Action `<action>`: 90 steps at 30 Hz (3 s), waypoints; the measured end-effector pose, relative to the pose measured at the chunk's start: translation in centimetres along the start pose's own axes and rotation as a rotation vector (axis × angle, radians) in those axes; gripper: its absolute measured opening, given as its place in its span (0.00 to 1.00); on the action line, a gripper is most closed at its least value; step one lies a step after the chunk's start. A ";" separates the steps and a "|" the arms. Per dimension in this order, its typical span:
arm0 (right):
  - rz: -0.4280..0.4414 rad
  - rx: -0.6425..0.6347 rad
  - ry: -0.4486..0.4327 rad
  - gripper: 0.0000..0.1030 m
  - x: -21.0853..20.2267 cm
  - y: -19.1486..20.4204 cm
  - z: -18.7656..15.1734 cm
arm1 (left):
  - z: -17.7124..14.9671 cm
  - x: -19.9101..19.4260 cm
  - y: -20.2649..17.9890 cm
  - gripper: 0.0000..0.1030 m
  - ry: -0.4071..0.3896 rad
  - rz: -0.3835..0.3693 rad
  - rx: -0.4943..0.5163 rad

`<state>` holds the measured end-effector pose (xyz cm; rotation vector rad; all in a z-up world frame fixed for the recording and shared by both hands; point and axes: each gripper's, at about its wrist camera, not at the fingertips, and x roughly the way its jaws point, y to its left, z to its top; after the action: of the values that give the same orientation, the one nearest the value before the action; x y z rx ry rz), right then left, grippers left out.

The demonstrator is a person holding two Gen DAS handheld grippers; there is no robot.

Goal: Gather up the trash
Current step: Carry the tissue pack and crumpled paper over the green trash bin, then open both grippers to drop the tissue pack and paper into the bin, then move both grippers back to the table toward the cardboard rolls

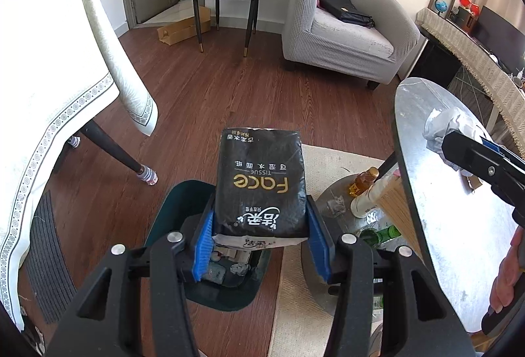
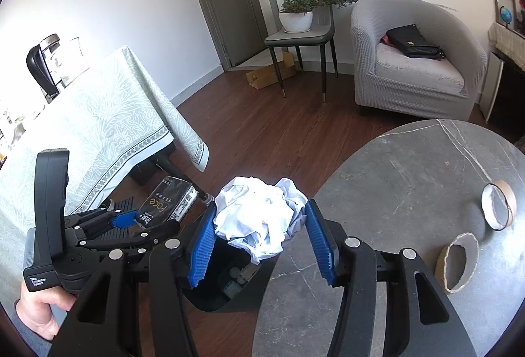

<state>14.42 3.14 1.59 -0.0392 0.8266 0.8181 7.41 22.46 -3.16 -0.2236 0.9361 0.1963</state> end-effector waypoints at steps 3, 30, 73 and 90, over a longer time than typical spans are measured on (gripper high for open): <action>0.013 -0.016 0.015 0.52 1.1 1.3 0.0 | -0.3 0.8 1.3 0.52 0.015 -0.002 -0.013; 0.066 -0.090 0.158 0.52 11.1 8.5 -1.6 | -4.4 6.8 11.2 0.50 0.156 0.044 -0.121; 0.026 -0.234 0.435 0.62 19.9 12.3 -9.6 | 0.3 -4.6 9.7 0.36 -0.099 0.010 -0.164; 0.010 -0.282 0.256 0.47 11.3 11.9 -6.1 | 2.7 -8.9 5.0 0.43 -0.243 -0.008 -0.128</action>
<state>7.15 16.57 -6.92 -0.3962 0.9458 0.9471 3.00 27.32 5.12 -0.3145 0.6822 0.2702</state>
